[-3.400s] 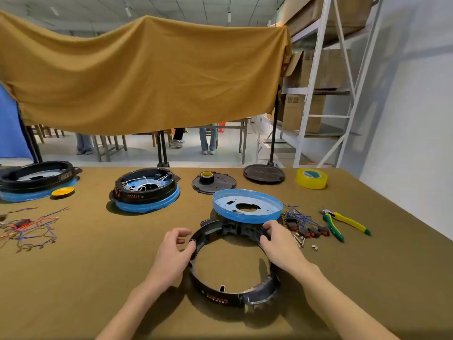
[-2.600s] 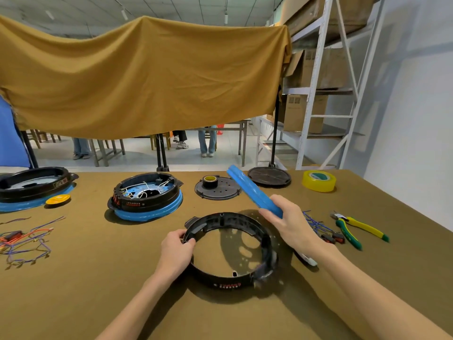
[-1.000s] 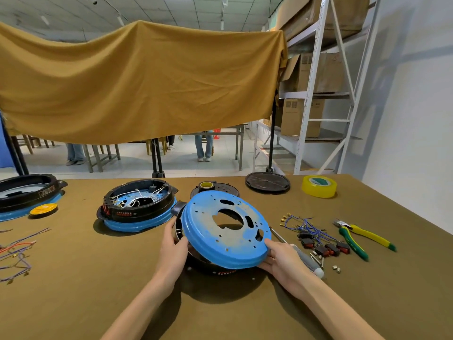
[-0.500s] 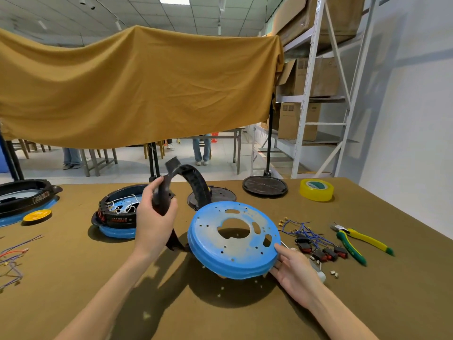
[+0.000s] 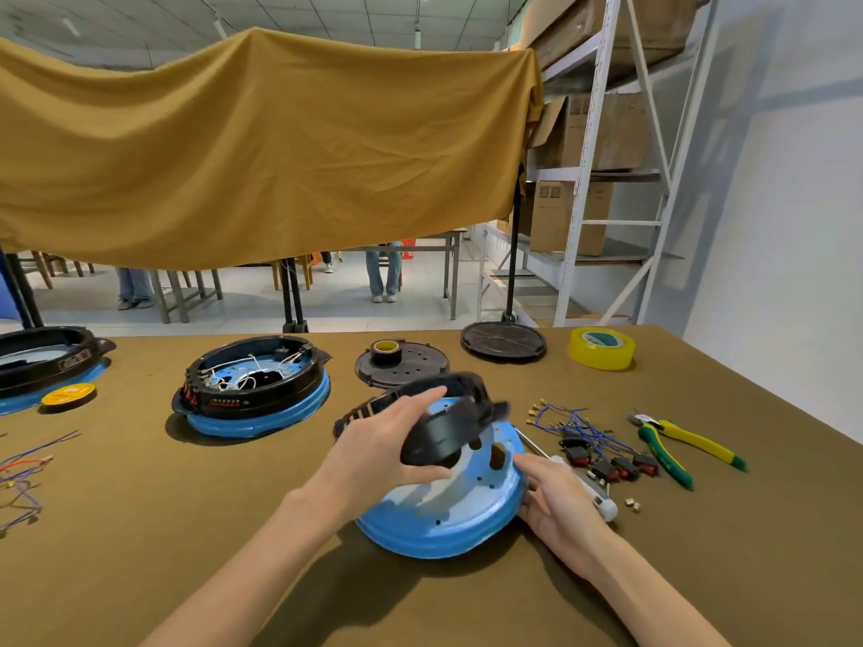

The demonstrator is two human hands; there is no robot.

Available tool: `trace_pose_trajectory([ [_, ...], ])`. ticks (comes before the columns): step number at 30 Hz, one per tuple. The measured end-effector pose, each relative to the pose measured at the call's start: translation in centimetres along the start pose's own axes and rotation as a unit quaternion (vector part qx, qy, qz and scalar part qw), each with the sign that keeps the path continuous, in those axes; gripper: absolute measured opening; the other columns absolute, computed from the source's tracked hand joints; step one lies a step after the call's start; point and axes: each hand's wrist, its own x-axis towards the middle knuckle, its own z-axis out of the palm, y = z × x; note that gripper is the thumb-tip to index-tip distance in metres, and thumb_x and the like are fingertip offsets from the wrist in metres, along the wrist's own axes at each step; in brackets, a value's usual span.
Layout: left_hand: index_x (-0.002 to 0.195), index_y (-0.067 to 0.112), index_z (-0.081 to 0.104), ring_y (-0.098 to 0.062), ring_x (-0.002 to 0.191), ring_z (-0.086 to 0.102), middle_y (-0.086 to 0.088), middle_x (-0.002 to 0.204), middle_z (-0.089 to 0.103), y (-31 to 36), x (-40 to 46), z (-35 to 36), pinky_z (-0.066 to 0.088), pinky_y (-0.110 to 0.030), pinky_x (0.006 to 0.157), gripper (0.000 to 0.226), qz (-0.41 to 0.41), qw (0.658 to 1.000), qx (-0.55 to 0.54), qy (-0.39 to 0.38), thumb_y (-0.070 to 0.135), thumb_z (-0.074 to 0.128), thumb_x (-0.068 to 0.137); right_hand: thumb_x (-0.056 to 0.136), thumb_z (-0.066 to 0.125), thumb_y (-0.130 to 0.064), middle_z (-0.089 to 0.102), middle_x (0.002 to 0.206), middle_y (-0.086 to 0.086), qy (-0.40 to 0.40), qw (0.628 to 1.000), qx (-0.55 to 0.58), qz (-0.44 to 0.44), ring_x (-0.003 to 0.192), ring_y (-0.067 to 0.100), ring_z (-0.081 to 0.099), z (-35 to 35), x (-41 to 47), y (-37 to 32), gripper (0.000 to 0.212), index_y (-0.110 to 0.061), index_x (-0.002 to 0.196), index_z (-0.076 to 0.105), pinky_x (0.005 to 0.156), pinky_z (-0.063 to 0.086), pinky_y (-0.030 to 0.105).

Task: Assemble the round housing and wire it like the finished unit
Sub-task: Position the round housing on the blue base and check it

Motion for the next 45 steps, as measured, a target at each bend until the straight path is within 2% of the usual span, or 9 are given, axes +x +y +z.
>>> trace_pose_trajectory([
  [5, 0.139, 0.034, 0.057, 0.009, 0.107, 0.05, 0.017, 0.127, 0.068, 0.4, -1.5, 1.3, 0.031, -0.001, 0.093, 0.065, -0.005, 1.0, -0.016, -0.008, 0.064, 0.069, 0.082, 0.109, 0.041, -0.039, 0.077, 0.105, 0.003, 0.091, 0.972, -0.208, -0.066, 0.099, 0.013, 0.07, 0.9, -0.4, -0.1, 0.035, -0.026, 0.104, 0.073, 0.092, 0.053, 0.035],
  [7, 0.133, 0.036, 0.062, 0.013, 0.105, 0.047, 0.02, 0.121, 0.068, 0.4, -2.2, 1.5, 0.041, -0.008, 0.095, 0.056, -0.025, 0.999, -0.043, -0.011, 0.065, 0.062, 0.085, 0.11, 0.038, -0.043, 0.071, 0.113, -0.001, 0.135, 0.924, -0.331, -0.135, 0.1, 0.003, 0.062, 1.0, -0.4, -0.3, 0.04, -0.019, 0.12, 0.068, 0.09, 0.048, 0.033],
  [8, 0.13, 0.036, 0.064, 0.012, 0.107, 0.05, 0.021, 0.12, 0.068, 0.4, -2.4, 1.6, 0.045, -0.012, 0.097, 0.052, -0.03, 0.998, -0.061, -0.013, 0.066, 0.057, 0.088, 0.109, 0.038, -0.044, 0.066, 0.129, 0.001, 0.14, 0.911, -0.356, -0.155, 0.126, 0.016, 0.047, 1.0, -0.2, -0.4, 0.046, -0.014, 0.134, 0.061, 0.098, 0.044, 0.035],
  [13, 0.106, 0.023, 0.076, 0.0, 0.12, 0.053, 0.016, 0.117, 0.067, -0.4, -3.8, 1.7, 0.038, -0.022, 0.106, 0.041, -0.096, 0.981, -0.106, 0.134, 0.048, 0.044, 0.104, 0.099, 0.051, -0.059, 0.051, 0.144, -0.004, 0.077, 0.917, -0.366, -0.14, 0.123, 0.009, 0.046, 1.7, 1.0, -0.2, 0.065, -0.023, 0.153, 0.04, 0.101, 0.036, 0.029],
  [18, 0.148, 0.02, 0.047, -0.017, 0.145, 0.034, -0.003, 0.157, 0.04, -3.4, -4.1, 1.3, 0.03, -0.046, 0.119, 0.047, -0.399, 0.891, -0.164, 0.14, 0.035, 0.054, 0.104, 0.091, 0.073, -0.043, 0.051, 0.12, -0.013, 0.087, 0.91, -0.374, -0.155, 0.11, 0.007, 0.05, 2.2, 1.2, 0.4, 0.037, -0.035, 0.121, 0.053, 0.09, 0.039, 0.023],
  [22, 0.162, 0.021, 0.02, -0.024, 0.151, 0.03, -0.004, 0.166, 0.029, -3.9, -4.5, 2.0, 0.027, -0.047, 0.121, 0.07, -0.42, 0.854, -0.298, 0.073, 0.045, 0.051, 0.103, 0.091, 0.074, -0.025, 0.051, 0.112, -0.022, 0.08, 0.914, -0.364, -0.161, 0.111, 0.004, 0.049, 1.4, 1.0, 1.1, 0.03, -0.036, 0.113, 0.056, 0.095, 0.036, 0.023],
  [33, 0.145, 0.013, 0.052, -0.019, 0.13, 0.052, -0.003, 0.139, 0.059, -6.7, -3.1, 2.5, 0.041, -0.043, 0.114, 0.043, -0.431, 0.849, -0.299, 0.063, 0.034, 0.042, 0.109, 0.09, 0.061, -0.001, 0.063, 0.11, 0.003, 0.098, 0.943, -0.295, -0.118, 0.101, 0.011, 0.061, -0.6, 1.4, 1.2, 0.028, -0.02, 0.11, 0.057, 0.07, 0.047, 0.017],
  [41, 0.103, 0.012, 0.063, -0.023, 0.094, 0.066, -0.009, 0.096, 0.069, -6.6, -4.3, 2.6, 0.051, -0.029, 0.073, 0.021, -0.445, 0.821, -0.319, 0.159, 0.029, 0.052, 0.105, 0.098, 0.053, 0.0, 0.065, 0.108, -0.002, 0.145, 0.928, -0.304, -0.157, 0.101, 0.01, 0.064, -0.6, 2.8, 1.4, 0.03, -0.029, 0.104, 0.06, 0.075, 0.051, 0.022],
  [45, 0.126, 0.016, 0.056, -0.016, 0.071, 0.063, -0.012, 0.081, 0.066, -6.4, -4.2, 2.0, 0.051, -0.027, 0.064, 0.025, -0.44, 0.855, -0.256, 0.098, 0.022, 0.06, 0.102, 0.1, 0.056, -0.004, 0.064, 0.111, -0.008, 0.154, 0.917, -0.322, -0.18, 0.106, 0.008, 0.062, -0.5, 2.7, 1.1, 0.032, -0.034, 0.105, 0.064, 0.084, 0.057, 0.028],
])
